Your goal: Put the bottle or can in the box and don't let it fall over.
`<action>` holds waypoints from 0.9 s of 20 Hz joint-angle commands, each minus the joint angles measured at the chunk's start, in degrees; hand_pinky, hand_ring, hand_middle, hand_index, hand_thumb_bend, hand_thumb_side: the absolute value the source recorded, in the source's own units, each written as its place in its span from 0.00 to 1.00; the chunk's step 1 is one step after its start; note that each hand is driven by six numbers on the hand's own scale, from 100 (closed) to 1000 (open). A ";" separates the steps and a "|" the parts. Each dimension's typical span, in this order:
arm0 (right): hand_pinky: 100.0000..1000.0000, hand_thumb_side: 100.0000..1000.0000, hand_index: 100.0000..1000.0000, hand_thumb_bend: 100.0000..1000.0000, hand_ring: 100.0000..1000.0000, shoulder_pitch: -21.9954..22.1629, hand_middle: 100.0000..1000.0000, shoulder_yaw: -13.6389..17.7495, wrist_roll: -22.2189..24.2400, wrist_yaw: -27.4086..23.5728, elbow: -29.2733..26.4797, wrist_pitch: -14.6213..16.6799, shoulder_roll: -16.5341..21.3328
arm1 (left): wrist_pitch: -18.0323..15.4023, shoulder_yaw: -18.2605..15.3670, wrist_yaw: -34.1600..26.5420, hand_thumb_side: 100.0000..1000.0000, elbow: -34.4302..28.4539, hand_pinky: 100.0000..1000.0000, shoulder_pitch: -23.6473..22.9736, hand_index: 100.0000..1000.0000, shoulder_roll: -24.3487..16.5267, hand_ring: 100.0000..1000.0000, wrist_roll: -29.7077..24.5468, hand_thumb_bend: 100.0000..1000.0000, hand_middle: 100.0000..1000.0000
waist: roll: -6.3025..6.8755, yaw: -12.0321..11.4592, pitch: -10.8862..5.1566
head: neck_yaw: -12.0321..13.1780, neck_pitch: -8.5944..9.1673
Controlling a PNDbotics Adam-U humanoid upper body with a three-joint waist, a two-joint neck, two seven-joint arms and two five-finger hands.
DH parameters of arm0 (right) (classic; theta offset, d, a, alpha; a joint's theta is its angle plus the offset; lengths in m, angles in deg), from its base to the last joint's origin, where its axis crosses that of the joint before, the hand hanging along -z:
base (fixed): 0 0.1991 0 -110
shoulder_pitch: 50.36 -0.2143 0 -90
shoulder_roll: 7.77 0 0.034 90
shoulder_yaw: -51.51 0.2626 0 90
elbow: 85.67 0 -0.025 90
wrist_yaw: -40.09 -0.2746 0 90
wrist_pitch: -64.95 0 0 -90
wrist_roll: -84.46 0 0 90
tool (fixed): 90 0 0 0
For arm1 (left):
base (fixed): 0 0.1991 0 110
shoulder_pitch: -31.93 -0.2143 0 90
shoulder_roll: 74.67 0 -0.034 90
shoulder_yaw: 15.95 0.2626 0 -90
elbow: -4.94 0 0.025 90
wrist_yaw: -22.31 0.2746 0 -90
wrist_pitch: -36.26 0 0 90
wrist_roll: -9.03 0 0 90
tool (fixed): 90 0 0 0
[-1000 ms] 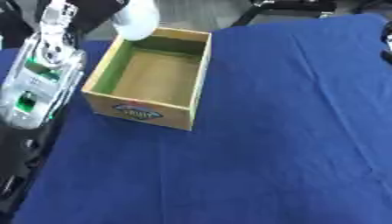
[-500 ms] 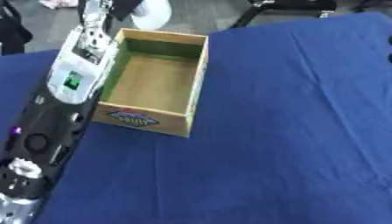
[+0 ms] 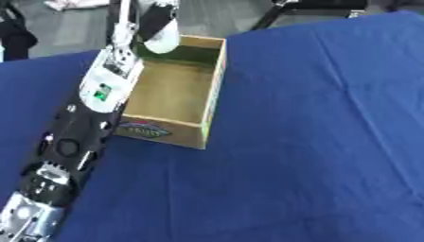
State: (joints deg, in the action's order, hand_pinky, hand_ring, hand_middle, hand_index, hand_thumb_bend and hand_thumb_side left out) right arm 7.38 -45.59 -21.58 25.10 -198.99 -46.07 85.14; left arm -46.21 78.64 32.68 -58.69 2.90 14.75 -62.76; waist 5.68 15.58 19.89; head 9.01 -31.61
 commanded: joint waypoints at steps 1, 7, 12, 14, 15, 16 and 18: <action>1.00 0.42 1.00 0.00 0.98 -0.93 1.00 0.32 0.08 -0.29 -1.27 0.18 0.57 | -2.28 -1.02 0.71 0.10 3.89 1.00 1.83 0.39 -0.51 1.00 -0.03 0.00 1.00 | -0.29 0.08 -1.11 | 0.12 0.63; 1.00 0.42 1.00 0.00 0.98 -0.88 1.00 0.44 -0.11 -0.34 -1.27 0.21 0.64 | -3.64 -1.27 1.73 0.03 8.72 1.00 1.99 0.63 -0.44 1.00 -1.79 0.00 1.00 | -0.29 -0.10 -1.14 | -0.24 0.45; 1.00 0.42 1.00 0.00 0.98 -0.70 1.00 0.55 -0.23 -0.35 -1.27 0.20 0.72 | -2.39 -1.11 3.78 0.32 8.61 1.00 1.84 0.94 -0.82 1.00 -2.89 0.21 1.00 | -0.35 -0.37 -1.31 | -0.57 0.11; 1.00 0.42 1.00 0.00 0.98 -0.53 1.00 0.55 -0.27 -0.36 -1.27 0.14 0.78 | -1.55 -0.87 5.42 0.37 8.20 1.00 1.78 0.95 -1.11 1.00 -4.06 0.34 1.00 | -0.40 -0.57 -1.47 | -0.68 -0.21; 1.00 0.42 1.00 0.00 0.98 -0.43 1.00 0.57 -0.31 -0.36 -1.27 0.10 0.80 | -0.98 -0.78 6.36 0.41 8.06 1.00 1.70 0.96 -1.24 1.00 -5.11 0.36 1.00 | -0.43 -0.70 -1.58 | -0.75 -0.42; 1.00 0.42 1.00 0.00 0.98 -0.33 1.00 0.60 -0.36 -0.37 -1.27 0.08 0.84 | -0.38 -0.78 7.12 0.42 7.92 1.00 1.63 0.96 -1.33 1.00 -6.41 0.36 1.00 | -0.47 -0.84 -1.69 | -0.81 -0.62; 1.00 0.42 1.00 0.00 0.98 -0.05 1.00 0.68 -0.45 -0.38 -1.27 0.05 0.93 | 1.07 -0.95 7.90 0.42 7.57 1.00 1.30 0.96 -1.48 1.00 -9.25 0.31 1.00 | -0.57 -1.23 -1.97 | -0.96 -1.16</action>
State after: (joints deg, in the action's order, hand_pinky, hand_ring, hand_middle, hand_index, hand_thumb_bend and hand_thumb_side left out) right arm 7.79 -45.54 -21.89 25.10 -198.99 -46.09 85.14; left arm -45.76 78.04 39.71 -49.95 3.30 15.10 -70.55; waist 5.58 14.30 19.62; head 8.20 -32.47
